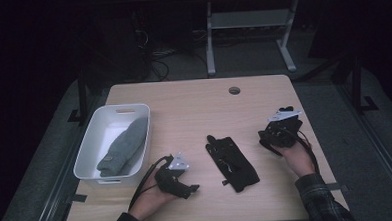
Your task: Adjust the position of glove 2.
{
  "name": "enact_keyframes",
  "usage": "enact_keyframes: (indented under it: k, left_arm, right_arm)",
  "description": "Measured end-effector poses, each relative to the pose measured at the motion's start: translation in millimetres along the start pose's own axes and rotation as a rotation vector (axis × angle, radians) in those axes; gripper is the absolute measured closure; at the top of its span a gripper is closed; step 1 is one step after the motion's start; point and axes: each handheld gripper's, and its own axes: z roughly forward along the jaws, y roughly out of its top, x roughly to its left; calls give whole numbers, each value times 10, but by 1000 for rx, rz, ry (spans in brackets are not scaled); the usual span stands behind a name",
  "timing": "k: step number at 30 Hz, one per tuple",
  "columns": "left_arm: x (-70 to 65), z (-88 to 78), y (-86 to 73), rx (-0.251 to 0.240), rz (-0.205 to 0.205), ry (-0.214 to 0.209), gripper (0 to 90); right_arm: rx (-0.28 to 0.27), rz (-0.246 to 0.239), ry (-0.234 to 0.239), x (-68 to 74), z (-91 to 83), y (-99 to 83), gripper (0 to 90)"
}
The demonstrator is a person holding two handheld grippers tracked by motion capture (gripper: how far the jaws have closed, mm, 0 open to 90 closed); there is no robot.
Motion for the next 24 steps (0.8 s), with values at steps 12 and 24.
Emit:
enact_keyframes:
  k: [12,24]
  left_arm:
    - [46,14,-62,-36,21,35,131]
    - [43,15,-70,-42,20,37,131]
  right_arm:
    - [108,-9,1,-40,186,-101,900]
    - [149,-32,42,29,-34,-290,900]
